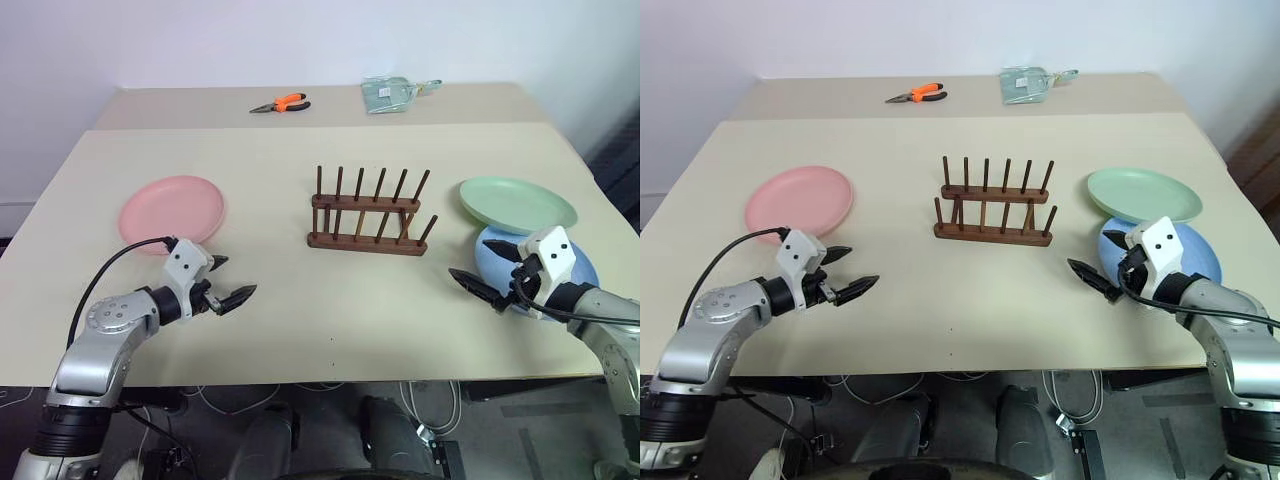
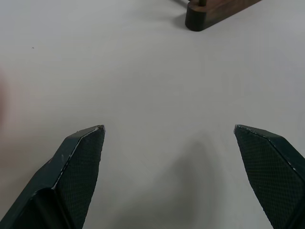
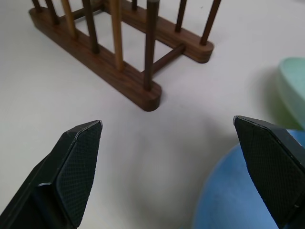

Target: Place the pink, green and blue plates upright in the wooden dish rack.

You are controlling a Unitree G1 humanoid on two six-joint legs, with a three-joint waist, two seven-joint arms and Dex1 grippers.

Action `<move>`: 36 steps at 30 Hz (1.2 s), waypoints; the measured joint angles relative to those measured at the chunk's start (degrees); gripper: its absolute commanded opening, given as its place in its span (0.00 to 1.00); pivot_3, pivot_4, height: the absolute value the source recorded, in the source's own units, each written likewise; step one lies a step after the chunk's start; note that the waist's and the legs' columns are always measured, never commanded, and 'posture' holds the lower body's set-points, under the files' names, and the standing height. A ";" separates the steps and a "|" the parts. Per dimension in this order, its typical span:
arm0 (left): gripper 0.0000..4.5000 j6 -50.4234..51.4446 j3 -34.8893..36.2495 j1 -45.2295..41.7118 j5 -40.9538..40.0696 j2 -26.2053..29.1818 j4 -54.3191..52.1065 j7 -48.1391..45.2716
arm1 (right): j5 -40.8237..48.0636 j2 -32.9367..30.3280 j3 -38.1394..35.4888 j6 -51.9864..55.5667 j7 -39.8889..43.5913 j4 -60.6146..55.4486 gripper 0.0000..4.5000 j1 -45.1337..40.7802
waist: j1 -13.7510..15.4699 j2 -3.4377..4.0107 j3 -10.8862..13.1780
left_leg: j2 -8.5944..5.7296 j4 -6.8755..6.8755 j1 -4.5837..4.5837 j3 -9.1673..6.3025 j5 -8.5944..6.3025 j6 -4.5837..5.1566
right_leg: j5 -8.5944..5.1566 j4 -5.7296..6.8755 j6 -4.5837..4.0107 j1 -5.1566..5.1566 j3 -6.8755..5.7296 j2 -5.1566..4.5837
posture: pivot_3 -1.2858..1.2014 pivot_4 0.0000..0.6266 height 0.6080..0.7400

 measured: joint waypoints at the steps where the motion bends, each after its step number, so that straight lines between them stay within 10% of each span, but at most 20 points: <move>1: 0.99 -0.15 -0.38 -0.63 0.11 -0.32 0.62 0.07 | -0.25 0.20 0.28 -0.24 -0.17 0.09 1.00 -0.41 | -0.01 0.00 0.00 | 0.00 0.01 0.00 0.00 0.00 0.00 | 0.00 0.01 0.00 0.00 0.00 0.00 | 0.52 0.24 1.00; 10: 0.99 -5.04 -7.65 -12.80 2.99 -3.86 13.14 -4.03 | 0.28 0.92 1.96 2.28 -0.25 -1.05 1.00 -1.99 | 0.23 -0.03 -0.01 | -0.04 0.03 0.00 -0.01 0.01 0.00 | 0.15 0.02 -0.17 0.02 -0.03 0.02 | 0.52 0.24 1.00; 22: 0.99 -23.67 -17.39 -45.48 13.18 -20.08 61.68 -13.70 | -0.27 4.28 -0.08 4.82 -8.05 -13.52 1.00 6.20 | 1.12 -0.19 0.00 | -0.14 0.04 -0.04 -0.04 -0.02 0.06 | 0.20 -0.06 0.13 0.04 -0.08 -0.02 | 0.52 0.24 1.00; 31: 0.19 -31.95 -16.92 -50.12 16.52 -23.40 72.08 -15.99 | -0.65 5.40 -2.15 5.61 -11.32 -19.56 1.00 11.75 | 1.13 -0.22 -0.01 | -0.11 0.07 -0.02 -0.04 -0.02 0.06 | 0.07 -0.01 0.37 0.06 -0.09 -0.02 | 0.52 0.24 1.00; 36: 0.19 -35.19 -17.40 -46.70 18.15 -22.43 67.78 -17.19 | -0.61 3.94 -2.11 6.70 -10.57 -19.73 1.00 11.40 | 1.12 -0.20 -0.04 | -0.11 0.06 0.00 -0.06 -0.02 0.06 | 0.08 0.01 0.35 0.07 -0.08 -0.02 | 0.52 0.24 1.00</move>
